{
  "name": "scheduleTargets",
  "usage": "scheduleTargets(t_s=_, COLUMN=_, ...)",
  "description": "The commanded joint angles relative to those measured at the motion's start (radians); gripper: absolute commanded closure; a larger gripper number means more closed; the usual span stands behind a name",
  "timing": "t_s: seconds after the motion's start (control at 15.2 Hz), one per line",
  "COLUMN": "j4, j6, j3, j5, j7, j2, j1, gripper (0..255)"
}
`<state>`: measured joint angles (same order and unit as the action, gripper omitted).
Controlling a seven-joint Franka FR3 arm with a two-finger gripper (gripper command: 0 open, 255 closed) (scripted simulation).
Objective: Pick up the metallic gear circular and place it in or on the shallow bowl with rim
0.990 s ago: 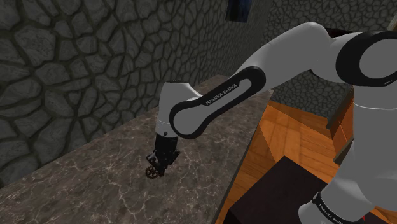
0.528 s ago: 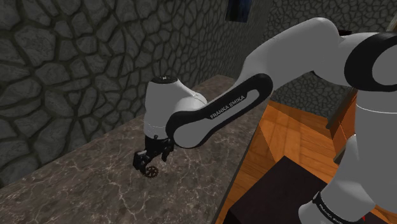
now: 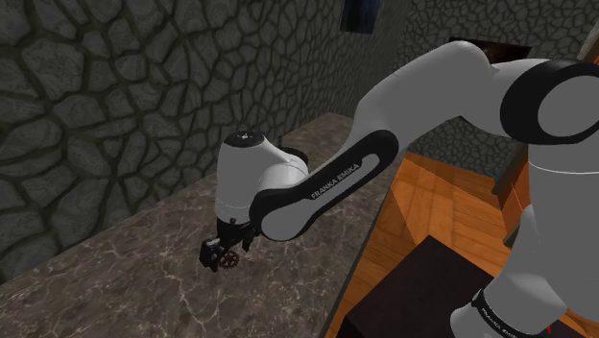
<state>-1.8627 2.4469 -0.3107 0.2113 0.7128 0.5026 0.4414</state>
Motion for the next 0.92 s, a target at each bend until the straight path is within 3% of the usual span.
scheduleTargets(t_s=0.0, j4=0.002, j6=0.003, j3=0.001, j5=0.002, j7=0.000, j2=0.004, j1=0.001, gripper=0)
scheduleTargets(t_s=0.33, j4=0.002, j6=0.003, j3=0.001, j5=0.001, j7=0.000, j2=0.004, j1=0.001, gripper=0)
scheduleTargets(t_s=0.4, j4=0.002, j6=0.003, j3=0.001, j5=0.001, j7=0.000, j2=0.004, j1=0.001, gripper=255)
scheduleTargets(t_s=0.86, j4=0.002, j6=0.003, j3=0.001, j5=0.001, j7=0.000, j2=0.004, j1=0.001, gripper=255)
